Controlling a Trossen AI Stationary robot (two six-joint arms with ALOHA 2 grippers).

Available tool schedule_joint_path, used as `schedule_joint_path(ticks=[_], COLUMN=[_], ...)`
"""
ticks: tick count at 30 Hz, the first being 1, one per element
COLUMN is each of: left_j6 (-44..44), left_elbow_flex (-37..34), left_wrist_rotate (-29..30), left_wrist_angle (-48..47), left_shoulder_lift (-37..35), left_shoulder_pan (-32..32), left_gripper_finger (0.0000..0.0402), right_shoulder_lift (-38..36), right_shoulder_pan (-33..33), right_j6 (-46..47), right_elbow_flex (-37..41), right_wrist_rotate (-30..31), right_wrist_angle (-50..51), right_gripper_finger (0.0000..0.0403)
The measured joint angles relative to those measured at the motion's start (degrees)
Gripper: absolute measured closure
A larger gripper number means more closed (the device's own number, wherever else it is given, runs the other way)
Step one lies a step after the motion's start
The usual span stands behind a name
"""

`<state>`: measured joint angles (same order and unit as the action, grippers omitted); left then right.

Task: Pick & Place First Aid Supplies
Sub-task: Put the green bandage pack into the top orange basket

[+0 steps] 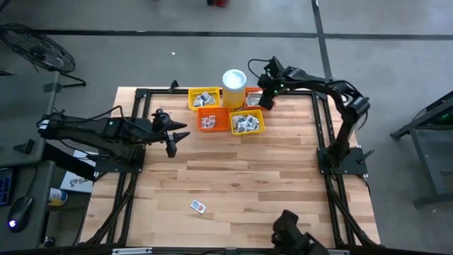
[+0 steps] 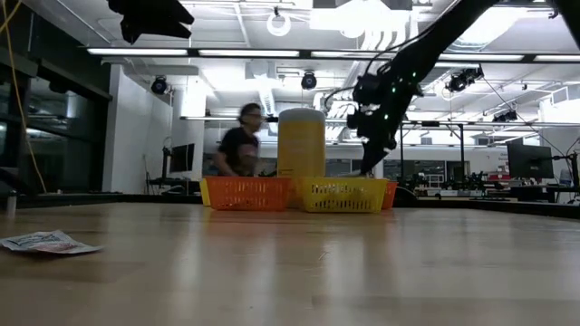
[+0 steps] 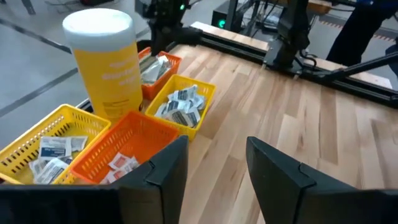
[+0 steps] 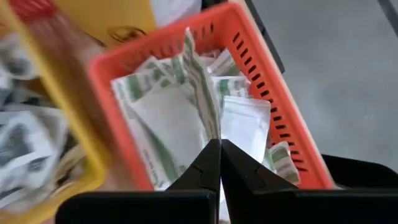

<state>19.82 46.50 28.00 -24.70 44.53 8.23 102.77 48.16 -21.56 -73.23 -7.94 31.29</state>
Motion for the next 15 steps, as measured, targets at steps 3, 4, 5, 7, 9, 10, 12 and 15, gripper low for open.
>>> schedule_joint_path(ticks=[3, 4, 5, 7, 9, 10, 12, 15], left_j6=[0.22, 0.25, 0.25, 0.39, 0.66, 0.94, 1.05, 1.06], left_elbow_flex=[0.00, 0.00, 0.00, 0.00, 0.00, 0.01, 0.00, 0.02], left_wrist_rotate=[-0.15, -0.35, -0.47, -0.45, -0.47, -0.46, -0.45, -0.43], left_wrist_angle=[-1.09, -1.41, -1.38, -1.71, -2.31, -2.57, -2.73, -2.71], left_shoulder_lift=[-0.28, -0.31, -0.31, -0.35, -0.35, -0.35, -0.35, -0.35], left_shoulder_pan=[0.00, 0.00, 0.00, 0.00, -0.02, -0.02, -0.02, -0.02], left_gripper_finger=[0.0243, 0.0243, 0.0243, 0.0243, 0.0243, 0.0243, 0.0243, 0.0243], right_shoulder_lift=[2.61, 3.24, 3.69, 4.39, 4.64, 4.71, 4.86, 4.91], right_shoulder_pan=[0.20, 0.20, 0.20, 0.22, 0.21, 0.20, 0.27, 0.27], right_j6=[0.09, 0.09, 0.08, 0.07, 0.04, 0.04, -0.51, -1.32], right_elbow_flex=[0.02, 0.02, 0.02, 0.02, 0.02, 0.02, 0.02, 0.02], right_wrist_rotate=[0.04, 0.02, 0.02, 0.04, 0.53, 0.92, 1.04, 1.09], right_wrist_angle=[-2.10, -2.53, -2.60, -2.36, -2.14, -2.14, -2.07, -2.02], right_gripper_finger=[0.0403, 0.0403, 0.0403, 0.0403, 0.0403, 0.0403, 0.0403, 0.0403])
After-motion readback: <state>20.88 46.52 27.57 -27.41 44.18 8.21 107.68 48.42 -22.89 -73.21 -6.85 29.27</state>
